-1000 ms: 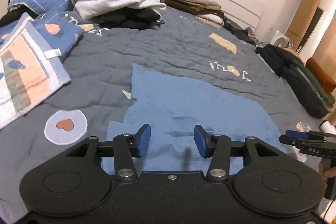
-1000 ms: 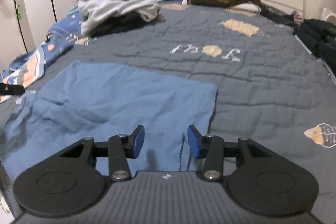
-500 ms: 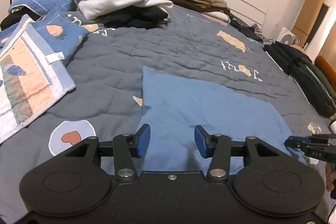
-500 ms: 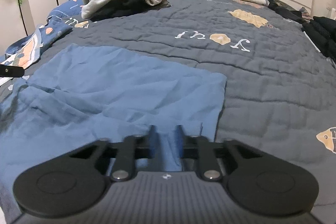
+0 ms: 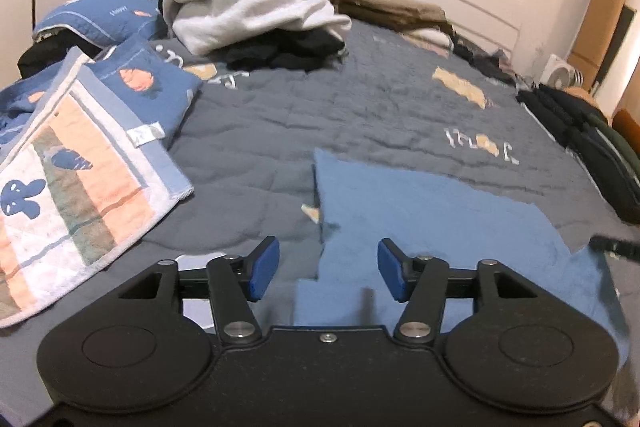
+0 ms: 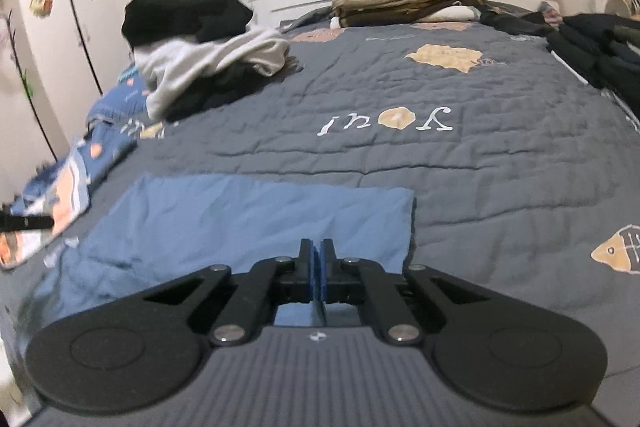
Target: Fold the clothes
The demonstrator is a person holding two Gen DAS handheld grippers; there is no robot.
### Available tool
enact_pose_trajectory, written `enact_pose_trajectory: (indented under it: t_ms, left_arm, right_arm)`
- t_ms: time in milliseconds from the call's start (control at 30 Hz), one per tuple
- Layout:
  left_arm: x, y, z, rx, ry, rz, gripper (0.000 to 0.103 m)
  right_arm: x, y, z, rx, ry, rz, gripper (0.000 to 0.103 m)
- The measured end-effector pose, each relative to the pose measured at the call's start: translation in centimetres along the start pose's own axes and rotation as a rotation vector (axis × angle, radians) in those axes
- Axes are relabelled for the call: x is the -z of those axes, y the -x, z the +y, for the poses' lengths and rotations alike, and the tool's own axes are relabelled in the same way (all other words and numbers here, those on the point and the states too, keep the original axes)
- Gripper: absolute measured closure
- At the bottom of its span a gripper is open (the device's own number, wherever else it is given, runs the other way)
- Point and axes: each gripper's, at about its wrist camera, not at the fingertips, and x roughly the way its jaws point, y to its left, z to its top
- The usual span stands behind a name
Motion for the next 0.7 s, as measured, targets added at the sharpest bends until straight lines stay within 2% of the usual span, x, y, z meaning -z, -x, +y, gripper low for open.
enact_pose_trajectory:
  t_ms: [100, 233, 333, 533, 567, 600, 700]
  left_arm:
    - [0.2, -0.4, 0.6, -0.004, -0.006, 0.040, 0.048]
    - [0.5, -0.9, 1.2, 0.049, 0.021, 0.088, 0.048]
    - [0.9, -1.5, 1.1, 0.052, -0.003, 0.116, 0.046]
    - [1.9, -3.3, 1.2, 0.069, -0.004, 0.169, 0.047]
    - [2.1, -3.4, 1.3, 0.077, -0.002, 0.167, 0.059]
    - [2.1, -3.4, 1.2, 0.083, 0.002, 0.166, 0.079]
    - [2.0, -3.4, 1.1, 0.093, 0.003, 0.147, 0.096]
  right_arm:
    - [-0.1, -0.2, -0.6, 0.006, -0.041, -0.017, 0.101]
    - [-0.2, -0.6, -1.5, 0.026, -0.101, -0.053, 0.101]
    - [-0.4, -1.1, -1.9, 0.031, -0.131, -0.074, 0.101]
    - [0.5, -3.8, -2.3, 0.061, -0.127, 0.011, 0.101]
    - [0.7, -4.1, -2.3, 0.068, -0.121, 0.021, 0.101]
    - [0.9, -4.2, -2.3, 0.071, -0.120, 0.025, 0.101]
    - [1.3, -4.4, -2.1, 0.079, -0.115, 0.034, 0.101]
